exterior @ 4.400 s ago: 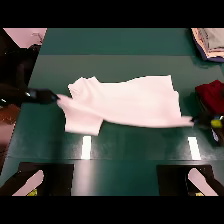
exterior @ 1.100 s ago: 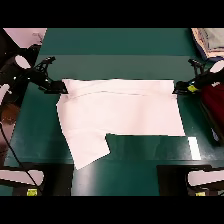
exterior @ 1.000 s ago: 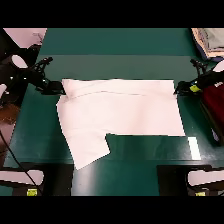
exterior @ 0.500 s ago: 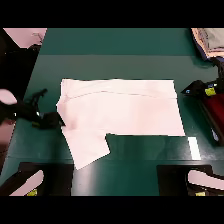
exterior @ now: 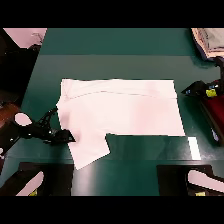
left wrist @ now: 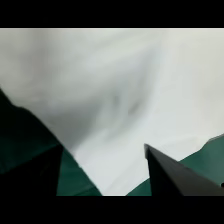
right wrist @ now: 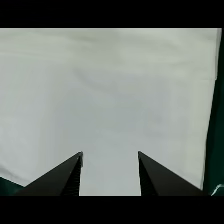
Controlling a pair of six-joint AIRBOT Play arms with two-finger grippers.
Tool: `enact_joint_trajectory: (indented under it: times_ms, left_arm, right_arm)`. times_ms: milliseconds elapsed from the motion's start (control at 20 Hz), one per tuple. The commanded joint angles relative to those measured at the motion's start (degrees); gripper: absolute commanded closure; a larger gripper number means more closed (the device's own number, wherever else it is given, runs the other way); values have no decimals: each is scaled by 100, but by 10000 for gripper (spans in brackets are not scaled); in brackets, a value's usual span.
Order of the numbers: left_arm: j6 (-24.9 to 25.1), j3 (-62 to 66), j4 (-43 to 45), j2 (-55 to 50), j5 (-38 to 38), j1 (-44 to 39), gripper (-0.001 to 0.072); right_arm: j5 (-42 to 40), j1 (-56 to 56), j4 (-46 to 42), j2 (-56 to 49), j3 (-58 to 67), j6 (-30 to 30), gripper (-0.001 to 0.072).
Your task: Fold the shirts.
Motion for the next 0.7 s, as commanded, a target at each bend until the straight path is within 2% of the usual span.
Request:
enact_joint_trajectory:
  times_ms: [0, 100, 200, 250, 550, 650]
  left_arm:
    - [-186, -105, -127, 22, 643, -330, 107]
    - [-293, -103, -140, 22, 584, -330, 114]
    - [-275, -98, -197, 22, 437, -330, 652]
    - [-221, -87, -245, 24, 391, -330, 681]
    - [9, 570, -267, 24, 297, -330, 681]
    - [46, 734, -289, 24, 299, -330, 681]
  right_arm:
    - [146, -9, 2, 13, -11, -2, 304]
    - [315, -101, -9, 13, -11, -4, 306]
    - [588, -332, -15, 52, -114, -46, 306]
    - [605, -498, -20, 138, -289, -61, 306]
    - [577, -2059, -472, 625, -2092, -151, 303]
    - [476, -2422, -511, 614, -2566, -358, 303]
